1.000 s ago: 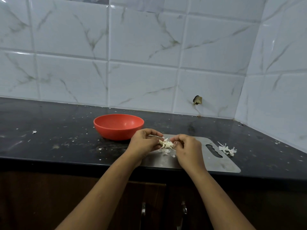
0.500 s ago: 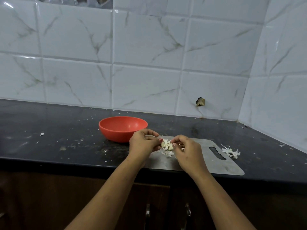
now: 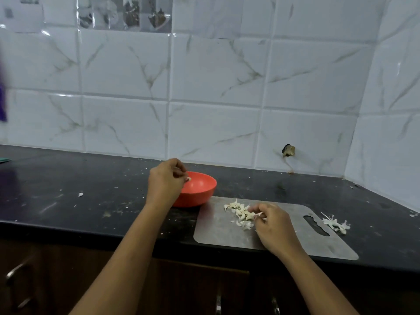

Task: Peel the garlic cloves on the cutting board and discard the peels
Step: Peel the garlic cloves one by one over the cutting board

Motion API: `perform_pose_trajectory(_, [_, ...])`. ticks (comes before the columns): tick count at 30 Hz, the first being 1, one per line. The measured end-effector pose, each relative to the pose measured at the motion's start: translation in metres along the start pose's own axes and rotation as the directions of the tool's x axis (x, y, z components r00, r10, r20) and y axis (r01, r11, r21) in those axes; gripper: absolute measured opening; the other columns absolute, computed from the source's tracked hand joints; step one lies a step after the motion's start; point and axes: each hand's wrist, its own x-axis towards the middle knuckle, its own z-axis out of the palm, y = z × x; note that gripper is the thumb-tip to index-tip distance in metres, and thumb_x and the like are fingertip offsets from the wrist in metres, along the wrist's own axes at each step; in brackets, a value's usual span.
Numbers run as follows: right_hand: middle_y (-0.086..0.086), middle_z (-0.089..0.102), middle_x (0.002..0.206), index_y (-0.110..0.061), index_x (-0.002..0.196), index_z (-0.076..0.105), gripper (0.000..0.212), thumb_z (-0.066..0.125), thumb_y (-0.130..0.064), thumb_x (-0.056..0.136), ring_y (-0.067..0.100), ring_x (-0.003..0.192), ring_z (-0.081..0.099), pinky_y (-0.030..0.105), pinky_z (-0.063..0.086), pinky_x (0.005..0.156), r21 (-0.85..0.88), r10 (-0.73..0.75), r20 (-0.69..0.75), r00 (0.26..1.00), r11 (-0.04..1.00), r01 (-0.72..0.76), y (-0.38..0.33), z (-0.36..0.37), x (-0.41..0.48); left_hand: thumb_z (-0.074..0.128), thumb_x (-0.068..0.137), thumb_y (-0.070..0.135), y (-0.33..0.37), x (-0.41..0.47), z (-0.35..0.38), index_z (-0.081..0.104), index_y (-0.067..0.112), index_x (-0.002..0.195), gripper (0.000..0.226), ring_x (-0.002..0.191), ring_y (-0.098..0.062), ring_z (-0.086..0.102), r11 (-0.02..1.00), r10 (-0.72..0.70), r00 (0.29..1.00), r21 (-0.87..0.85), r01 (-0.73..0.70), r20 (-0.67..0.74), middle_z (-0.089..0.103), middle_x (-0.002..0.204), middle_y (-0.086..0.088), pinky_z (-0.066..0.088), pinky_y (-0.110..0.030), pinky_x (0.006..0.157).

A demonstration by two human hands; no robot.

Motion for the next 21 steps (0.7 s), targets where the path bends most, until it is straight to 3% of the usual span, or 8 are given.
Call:
perform_pose_trajectory(4, [-0.004, 0.063, 0.118, -0.026, 0.112, 0.069, 0.036, 0.049, -0.006, 0.09, 0.017, 0.111, 0.055, 0.04, 0.043, 0.099, -0.081, 0.025, 0.046, 0.999, 0.996, -0.021, -0.001, -0.001, 0.0, 0.076, 0.072, 0.0, -0.005, 0.002, 0.008, 0.063, 0.018, 0.077, 0.023, 0.079, -0.013, 0.064, 0.959, 0.103, 0.988, 0.252, -0.13, 0.115, 0.063, 0.068, 0.009, 0.05, -0.027, 0.076])
perform_pose_trajectory(8, [-0.005, 0.061, 0.125, -0.032, 0.122, 0.064, 0.04, 0.044, -0.011, 0.094, 0.018, 0.118, 0.052, 0.038, 0.039, 0.101, -0.205, 0.057, 0.104, 0.993, 0.978, -0.035, -0.003, -0.001, 0.001, 0.065, 0.077, -0.002, -0.009, 0.005, 0.015, 0.068, 0.011, 0.086, 0.016, 0.09, -0.022, 0.064, 0.918, 0.162, 0.98, 0.346, -0.194, 0.119, 0.071, 0.087, -0.004, 0.046, -0.029, 0.078])
perform_pose_trajectory(13, [-0.007, 0.06, 0.124, -0.035, 0.12, 0.064, 0.034, 0.045, -0.019, 0.096, 0.017, 0.119, 0.05, 0.037, 0.033, 0.098, -0.285, 0.084, 0.105, 0.991, 0.957, -0.051, -0.005, 0.0, 0.0, 0.05, 0.084, -0.005, -0.006, -0.003, 0.019, 0.07, 0.008, 0.093, 0.025, 0.096, -0.028, 0.063, 0.914, 0.233, 0.97, 0.324, -0.245, 0.073, 0.072, 0.097, -0.007, 0.042, -0.029, 0.077])
perform_pose_trajectory(16, [-0.009, 0.062, 0.119, -0.034, 0.111, 0.067, 0.027, 0.048, -0.021, 0.096, 0.016, 0.116, 0.05, 0.037, 0.032, 0.095, -0.29, 0.086, 0.085, 0.993, 0.955, -0.057, -0.007, 0.0, 0.0, 0.052, 0.081, -0.004, 0.007, -0.016, 0.028, 0.07, 0.007, 0.093, 0.024, 0.092, -0.03, 0.065, 0.916, 0.319, 0.946, 0.238, -0.323, 0.056, 0.073, 0.094, -0.01, 0.05, -0.04, 0.081])
perform_pose_trajectory(21, [-0.008, 0.064, 0.112, -0.029, 0.103, 0.065, 0.02, 0.05, -0.017, 0.096, 0.017, 0.111, 0.054, 0.036, 0.028, 0.088, -0.265, 0.103, 0.053, 0.993, 0.96, -0.085, -0.008, -0.002, -0.002, 0.06, 0.083, 0.005, 0.025, -0.04, 0.059, 0.069, 0.016, 0.094, 0.018, 0.085, -0.024, 0.066, 0.854, 0.439, 0.868, 0.193, -0.483, 0.232, 0.073, 0.09, -0.002, 0.052, -0.039, 0.079])
